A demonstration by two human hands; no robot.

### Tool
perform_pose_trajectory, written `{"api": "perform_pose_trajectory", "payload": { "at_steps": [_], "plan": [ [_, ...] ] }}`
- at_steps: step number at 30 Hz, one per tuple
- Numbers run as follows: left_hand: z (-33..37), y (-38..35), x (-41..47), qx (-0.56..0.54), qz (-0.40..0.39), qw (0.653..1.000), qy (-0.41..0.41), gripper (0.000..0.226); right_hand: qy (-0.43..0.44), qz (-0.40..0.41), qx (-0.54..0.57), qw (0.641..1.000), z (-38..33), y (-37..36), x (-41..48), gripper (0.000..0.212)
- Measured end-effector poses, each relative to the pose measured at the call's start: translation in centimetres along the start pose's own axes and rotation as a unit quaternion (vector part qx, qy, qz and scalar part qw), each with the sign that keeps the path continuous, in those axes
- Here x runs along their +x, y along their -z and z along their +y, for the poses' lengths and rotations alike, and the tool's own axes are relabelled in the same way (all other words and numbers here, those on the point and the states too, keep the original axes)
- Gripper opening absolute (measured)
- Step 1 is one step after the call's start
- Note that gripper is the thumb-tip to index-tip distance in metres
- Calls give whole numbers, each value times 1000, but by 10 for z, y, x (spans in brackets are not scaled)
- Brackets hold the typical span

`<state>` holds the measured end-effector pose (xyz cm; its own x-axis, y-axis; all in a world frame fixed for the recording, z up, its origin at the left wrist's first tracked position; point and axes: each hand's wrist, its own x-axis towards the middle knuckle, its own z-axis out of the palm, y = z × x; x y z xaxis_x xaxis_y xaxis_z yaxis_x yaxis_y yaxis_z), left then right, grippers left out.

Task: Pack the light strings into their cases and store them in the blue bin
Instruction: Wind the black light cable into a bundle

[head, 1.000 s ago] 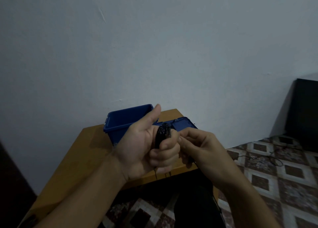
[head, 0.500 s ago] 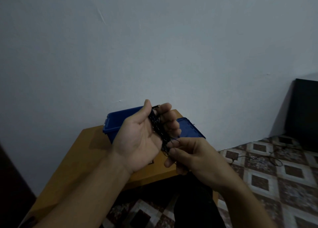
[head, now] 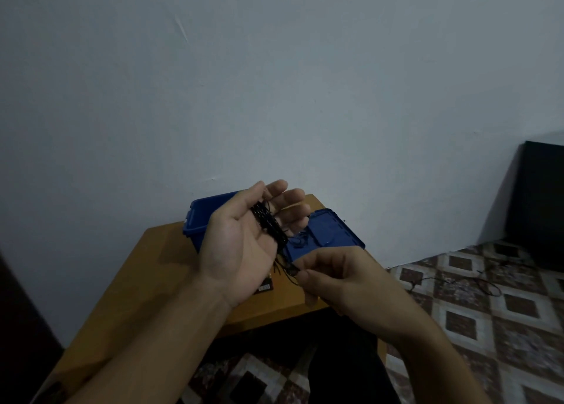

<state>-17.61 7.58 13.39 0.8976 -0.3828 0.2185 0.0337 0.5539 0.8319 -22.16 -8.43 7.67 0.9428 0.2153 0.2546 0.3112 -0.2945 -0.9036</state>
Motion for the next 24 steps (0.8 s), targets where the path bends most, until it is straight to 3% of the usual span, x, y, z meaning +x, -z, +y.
{"api": "perform_pose_trajectory", "payload": {
  "at_steps": [8, 15, 19, 24],
  "plan": [
    [-4, 2, 0, 57, 12, 997, -41, 43, 8, 13, -35, 999, -1, 0, 0, 32],
    [-11, 11, 6, 164, 30, 983, -73, 67, 10, 46, 18, 999, -1, 1, 0, 24],
    [-12, 18, 8, 182, -13, 983, 11, 96, 19, 76, 81, 994, -3, 3, -1, 29],
    [-14, 16, 5, 233, -74, 964, 105, 87, 40, 110, 154, 981, -4, 3, -1, 29]
  ]
}}
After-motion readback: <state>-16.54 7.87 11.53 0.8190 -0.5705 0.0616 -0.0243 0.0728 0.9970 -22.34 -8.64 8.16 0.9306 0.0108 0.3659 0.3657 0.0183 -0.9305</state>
